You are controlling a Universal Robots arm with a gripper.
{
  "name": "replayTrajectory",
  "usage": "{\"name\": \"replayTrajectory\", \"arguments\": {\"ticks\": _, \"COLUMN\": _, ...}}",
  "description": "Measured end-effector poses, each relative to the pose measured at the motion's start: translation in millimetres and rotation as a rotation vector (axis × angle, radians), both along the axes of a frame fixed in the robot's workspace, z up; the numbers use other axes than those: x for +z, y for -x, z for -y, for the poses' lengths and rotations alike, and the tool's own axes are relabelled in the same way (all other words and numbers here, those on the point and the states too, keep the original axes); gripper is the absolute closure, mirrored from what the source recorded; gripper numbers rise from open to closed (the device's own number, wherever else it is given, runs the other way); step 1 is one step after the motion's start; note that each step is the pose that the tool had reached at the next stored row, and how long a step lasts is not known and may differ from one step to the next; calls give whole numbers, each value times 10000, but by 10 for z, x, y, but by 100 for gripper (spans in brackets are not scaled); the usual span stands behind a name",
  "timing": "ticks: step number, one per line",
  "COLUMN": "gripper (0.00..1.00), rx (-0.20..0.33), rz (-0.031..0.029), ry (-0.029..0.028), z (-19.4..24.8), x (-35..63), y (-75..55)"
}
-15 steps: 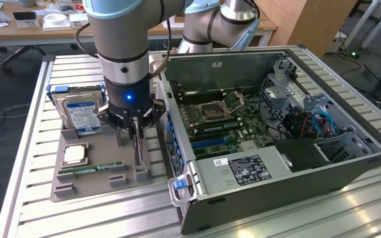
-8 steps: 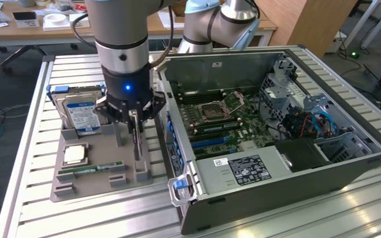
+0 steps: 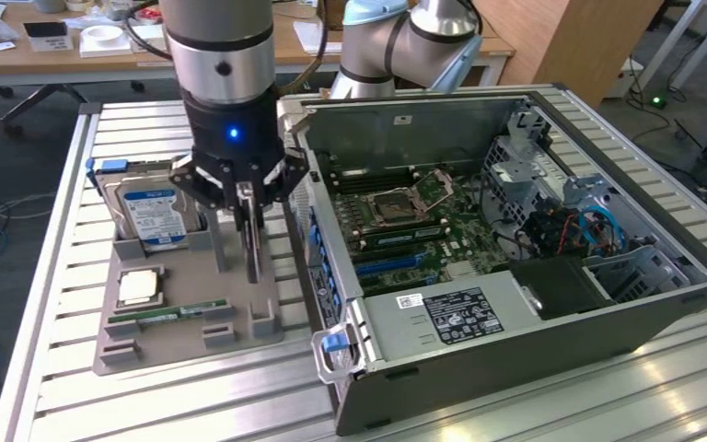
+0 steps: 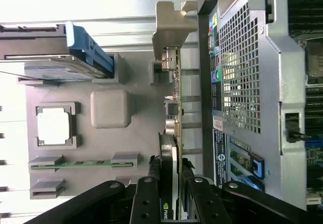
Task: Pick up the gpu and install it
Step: 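Pick up the gpu and move the gpu toward the slot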
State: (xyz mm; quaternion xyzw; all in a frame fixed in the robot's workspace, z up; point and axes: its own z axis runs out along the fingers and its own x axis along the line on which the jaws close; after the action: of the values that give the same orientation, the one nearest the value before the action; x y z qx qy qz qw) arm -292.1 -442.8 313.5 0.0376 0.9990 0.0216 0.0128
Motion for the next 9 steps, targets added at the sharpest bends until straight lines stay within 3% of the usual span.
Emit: {"name": "replayTrajectory", "arguments": {"ticks": 9, "gripper": 73, "rx": 1, "rz": 0, "ry": -1, "z": 0, "x": 319, "y": 0}}
